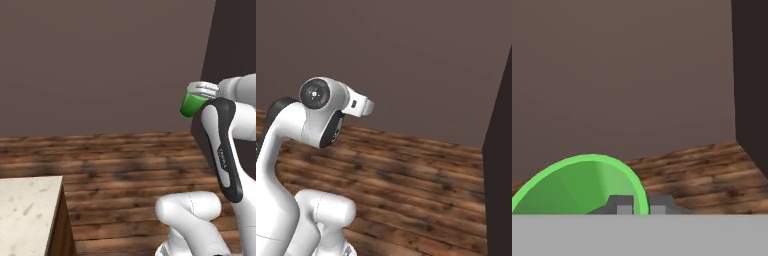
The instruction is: Open the cabinet directly in front. Then move the liquor and the cup to the dining counter with the jar on it.
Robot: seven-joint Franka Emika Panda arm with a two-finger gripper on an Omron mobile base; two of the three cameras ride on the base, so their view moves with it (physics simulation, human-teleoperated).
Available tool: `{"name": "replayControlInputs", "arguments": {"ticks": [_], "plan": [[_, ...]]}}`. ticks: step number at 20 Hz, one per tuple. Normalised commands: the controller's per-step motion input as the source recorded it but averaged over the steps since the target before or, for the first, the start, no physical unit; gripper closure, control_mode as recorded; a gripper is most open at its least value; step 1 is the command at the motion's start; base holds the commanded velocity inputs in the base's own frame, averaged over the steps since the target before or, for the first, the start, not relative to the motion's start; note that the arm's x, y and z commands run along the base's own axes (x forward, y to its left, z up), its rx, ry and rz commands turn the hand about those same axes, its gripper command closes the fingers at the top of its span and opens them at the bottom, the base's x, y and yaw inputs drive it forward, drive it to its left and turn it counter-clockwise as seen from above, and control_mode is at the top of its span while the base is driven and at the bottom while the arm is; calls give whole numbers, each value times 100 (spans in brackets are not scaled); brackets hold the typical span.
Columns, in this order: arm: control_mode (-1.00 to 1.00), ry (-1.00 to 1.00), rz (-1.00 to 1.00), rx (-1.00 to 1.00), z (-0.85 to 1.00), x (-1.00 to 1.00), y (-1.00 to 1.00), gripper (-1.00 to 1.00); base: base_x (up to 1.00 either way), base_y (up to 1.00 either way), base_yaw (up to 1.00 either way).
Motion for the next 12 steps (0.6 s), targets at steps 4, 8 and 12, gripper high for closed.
{"name": "replayControlInputs", "arguments": {"ticks": [4, 8, 12], "plan": [[100, 0, 0, 0, 0, 0, 0, 100, 100, 0, 2], [100, 0, 0, 0, 0, 0, 0, 100, 100, 0, 1], [100, 0, 0, 0, 0, 0, 0, 100, 100, 0, 2]]}}
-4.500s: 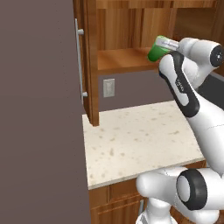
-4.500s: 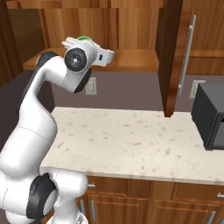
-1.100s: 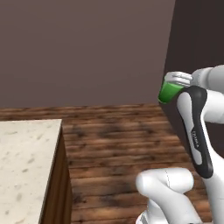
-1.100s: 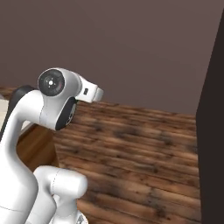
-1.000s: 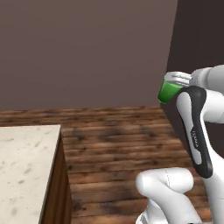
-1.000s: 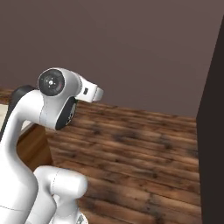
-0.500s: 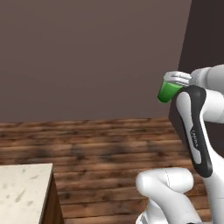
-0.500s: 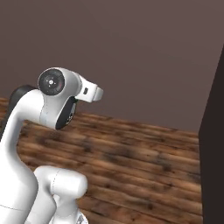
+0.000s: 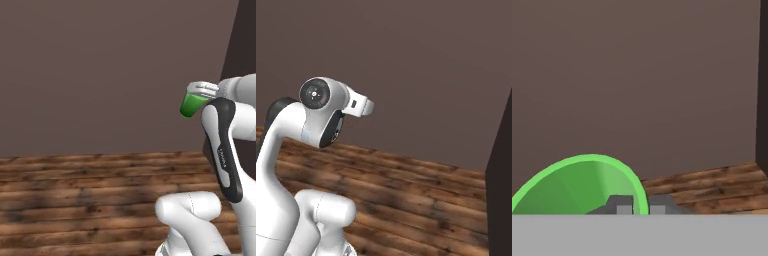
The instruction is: Open the cabinet directly in front. Then move the liquor and the cup to the dining counter with the jar on it.
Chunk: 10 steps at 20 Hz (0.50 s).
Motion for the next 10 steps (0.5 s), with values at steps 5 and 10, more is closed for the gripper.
{"name": "replayControlInputs", "arguments": {"ticks": [5, 10], "plan": [[100, 0, 0, 0, 0, 0, 0, 100, 100, 0, 8], [100, 0, 0, 0, 0, 0, 0, 100, 100, -1, 32]]}}
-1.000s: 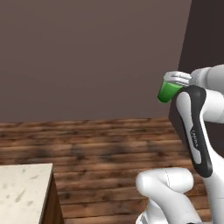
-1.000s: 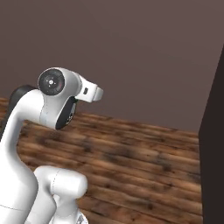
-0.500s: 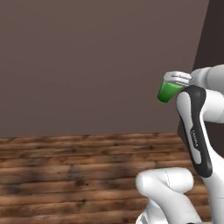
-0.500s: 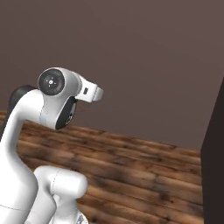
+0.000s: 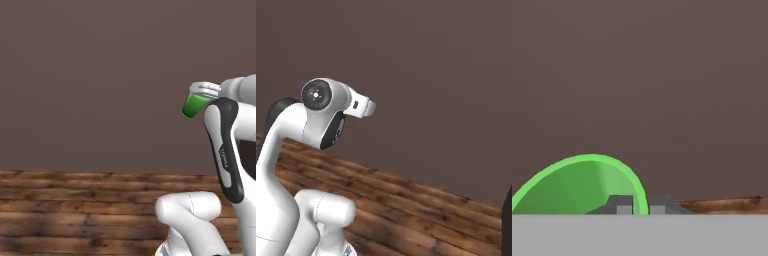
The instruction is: Open the cabinet directly in front. Then move the liquor and the cup to the dining counter with the jar on it.
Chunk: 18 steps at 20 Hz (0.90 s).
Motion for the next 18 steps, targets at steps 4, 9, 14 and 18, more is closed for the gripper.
{"name": "replayControlInputs", "arguments": {"ticks": [4, 9, 14, 18], "plan": [[100, 0, 0, 0, 0, 0, 0, 100, 100, -3, 64], [100, 0, 0, 0, 0, 0, 0, 100, 94, 0, 76], [100, 0, 0, 0, 0, 0, 0, 100, 94, 0, 77], [100, 0, 0, 0, 0, 0, 0, 100, 100, -2, 71]]}}
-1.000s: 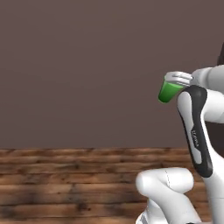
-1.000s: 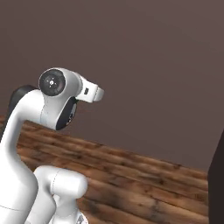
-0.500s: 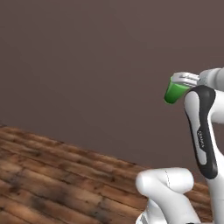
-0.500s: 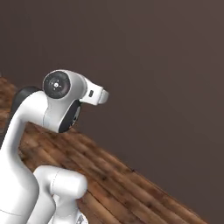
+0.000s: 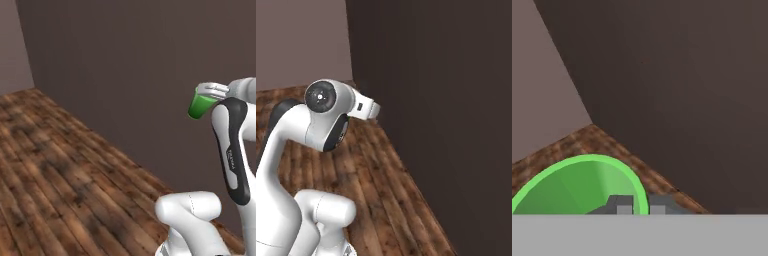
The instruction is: Open the cabinet directly in front. Then move the liquor and the cup to the dining counter with the jar on it.
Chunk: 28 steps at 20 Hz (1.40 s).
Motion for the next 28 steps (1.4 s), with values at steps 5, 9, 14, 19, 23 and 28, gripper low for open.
{"name": "replayControlInputs", "arguments": {"ticks": [5, 9, 14, 19, 23, 28], "plan": [[100, 0, 0, 0, 0, 0, 0, 100, 100, -2, 42], [100, 0, 0, 0, 0, 0, 0, 100, 100, 0, 30], [100, 0, 0, 0, 0, 0, 0, 100, 100, 5, 23], [100, 0, 0, 0, 0, 0, 0, 100, 100, 20, 13], [100, 0, 0, 0, 0, 0, 0, 100, 100, 31, 0], [100, 0, 0, 0, 0, 0, 0, 100, 100, 33, 0]]}}
